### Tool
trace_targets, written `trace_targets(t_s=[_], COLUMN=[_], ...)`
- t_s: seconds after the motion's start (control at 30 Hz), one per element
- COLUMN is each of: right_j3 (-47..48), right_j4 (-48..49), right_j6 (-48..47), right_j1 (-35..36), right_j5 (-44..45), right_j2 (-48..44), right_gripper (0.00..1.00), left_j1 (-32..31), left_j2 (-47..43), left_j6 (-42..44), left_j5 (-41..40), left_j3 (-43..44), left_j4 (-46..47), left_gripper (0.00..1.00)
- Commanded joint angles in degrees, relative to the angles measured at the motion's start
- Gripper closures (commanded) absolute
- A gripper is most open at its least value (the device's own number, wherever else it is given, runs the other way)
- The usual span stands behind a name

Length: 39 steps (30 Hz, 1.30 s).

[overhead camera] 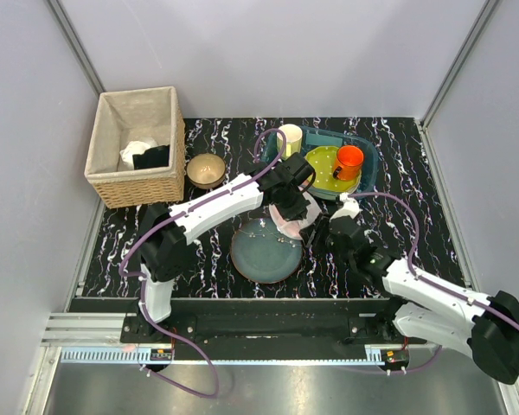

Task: Unzip the laundry bag and remove the bra

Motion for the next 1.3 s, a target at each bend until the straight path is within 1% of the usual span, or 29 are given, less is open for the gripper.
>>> trace_targets(t_s=[0.0,0.27,0.33,0.57,0.6,0.7,0.73,0.77,1.0,1.13,1.27], right_j3=[2.85,4.26,4.26,5.93,6.19,6.46,6.63,6.55,4.97,4.7,4.61], right_j4=[-0.12,1.29,1.2,-0.29,-2.03,-3.28,-3.72,-4.68,-6.88,-6.88,-6.45], right_j6=[-1.82,-1.47,-1.12,-1.38,-1.47,-1.56,-1.47,-1.56,-1.56,-1.3,-1.12], right_j1=[1.08,0.99,1.08,1.43,1.52,1.87,1.87,1.95,1.96,1.87,1.87], right_j5=[4.82,4.83,5.97,8.87,9.74,11.41,11.85,12.12,13.79,13.0,12.39], right_j2=[1.95,5.2,5.47,6.61,6.79,6.52,6.35,6.0,2.75,2.83,3.18], right_gripper=[0.57,0.59,0.59,0.67,0.67,0.72,0.75,0.77,0.79,0.79,0.81], left_j1=[0.11,0.11,0.2,0.11,0.11,0.2,0.11,0.11,0.2,0.2,0.11], left_j2=[-1.58,-1.58,-1.66,-1.93,-1.93,-2.02,-1.93,-2.01,-1.93,-1.75,-1.93], left_j6=[-0.53,-0.44,-0.44,-0.44,-0.44,-0.44,-0.53,-0.44,-0.53,-0.35,-0.44], left_j5=[-0.62,-0.62,-0.62,-1.15,-1.15,-1.24,-1.24,-1.24,-1.5,-1.24,-1.32], left_j3=[1.42,0.99,0.81,0.46,0.54,0.37,0.28,0.19,0.19,0.19,0.02], left_j4=[-2.85,-2.77,-2.77,-2.85,-2.85,-2.85,-2.85,-2.77,-2.77,-2.77,-2.77], left_gripper=[1.0,1.0,1.0,1.0,1.0,1.0,1.0,1.0,1.0,1.0,1.0])
